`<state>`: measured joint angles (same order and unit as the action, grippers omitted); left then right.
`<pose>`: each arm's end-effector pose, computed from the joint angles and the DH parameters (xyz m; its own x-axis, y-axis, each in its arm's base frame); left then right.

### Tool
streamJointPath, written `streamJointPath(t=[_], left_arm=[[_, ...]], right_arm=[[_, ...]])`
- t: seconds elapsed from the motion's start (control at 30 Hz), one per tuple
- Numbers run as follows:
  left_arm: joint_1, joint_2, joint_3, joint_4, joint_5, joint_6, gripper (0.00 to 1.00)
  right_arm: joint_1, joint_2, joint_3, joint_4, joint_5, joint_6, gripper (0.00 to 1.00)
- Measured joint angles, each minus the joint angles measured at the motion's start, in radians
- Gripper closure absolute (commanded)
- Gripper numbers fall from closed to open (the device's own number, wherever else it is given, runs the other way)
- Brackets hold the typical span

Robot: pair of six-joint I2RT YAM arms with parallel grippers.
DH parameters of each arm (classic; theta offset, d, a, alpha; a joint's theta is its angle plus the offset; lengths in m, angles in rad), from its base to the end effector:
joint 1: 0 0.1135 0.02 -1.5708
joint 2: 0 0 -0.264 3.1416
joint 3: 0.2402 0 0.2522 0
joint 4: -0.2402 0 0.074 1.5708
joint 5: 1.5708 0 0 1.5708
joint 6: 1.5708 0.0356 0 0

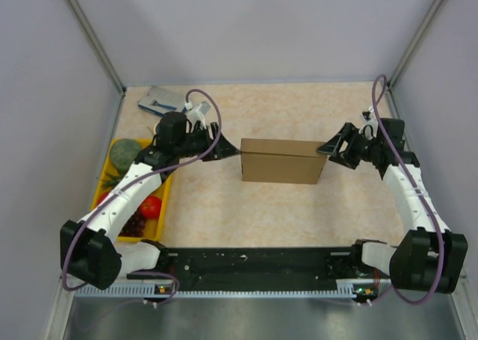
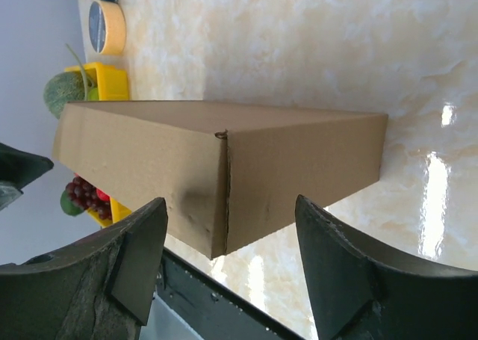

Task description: Fold the paper box

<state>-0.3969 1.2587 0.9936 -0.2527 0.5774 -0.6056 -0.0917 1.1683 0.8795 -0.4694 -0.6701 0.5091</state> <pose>0.2519 -0.1267 0.3071 -0.8087 -0.1782 -0.5606 0.3661 0.5935 -0.7168 0.2435 -0.0002 0.2741 -0.7818 0.4555 -0.4259 0.0043 0.6869 0.7268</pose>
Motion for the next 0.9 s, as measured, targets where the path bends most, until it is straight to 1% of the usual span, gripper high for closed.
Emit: streamJointPath(t=[0.07, 0.13, 0.2, 0.33, 0.47, 0.77, 0.9], left_arm=[[0.021, -0.030, 0.000, 0.008, 0.006, 0.006, 0.47], [0.034, -0.025, 0.002, 0.027, 0.024, 0.003, 0.48], [0.037, 0.013, 0.011, 0.037, 0.053, -0.006, 0.51], [0.037, 0.100, 0.019, 0.062, 0.090, -0.040, 0.52], [0.037, 0.126, 0.020, 0.085, 0.109, -0.070, 0.55], [0.030, 0.126, 0.027, 0.131, 0.129, -0.101, 0.56], [0.028, 0.133, 0.029, 0.134, 0.130, -0.104, 0.58]], right_arm=[[0.000, 0.000, 0.008, -0.001, -0.001, -0.003, 0.34], [0.000, 0.000, 0.012, -0.003, -0.002, -0.004, 0.35], [0.000, 0.000, 0.012, -0.004, -0.004, -0.005, 0.38], [0.000, 0.006, 0.012, -0.004, -0.008, -0.009, 0.43], [0.000, 0.016, 0.012, -0.003, -0.016, -0.011, 0.47], [0.018, 0.024, 0.012, 0.013, -0.029, -0.010, 0.49], [0.024, 0.026, 0.012, 0.020, -0.025, -0.008, 0.50]])
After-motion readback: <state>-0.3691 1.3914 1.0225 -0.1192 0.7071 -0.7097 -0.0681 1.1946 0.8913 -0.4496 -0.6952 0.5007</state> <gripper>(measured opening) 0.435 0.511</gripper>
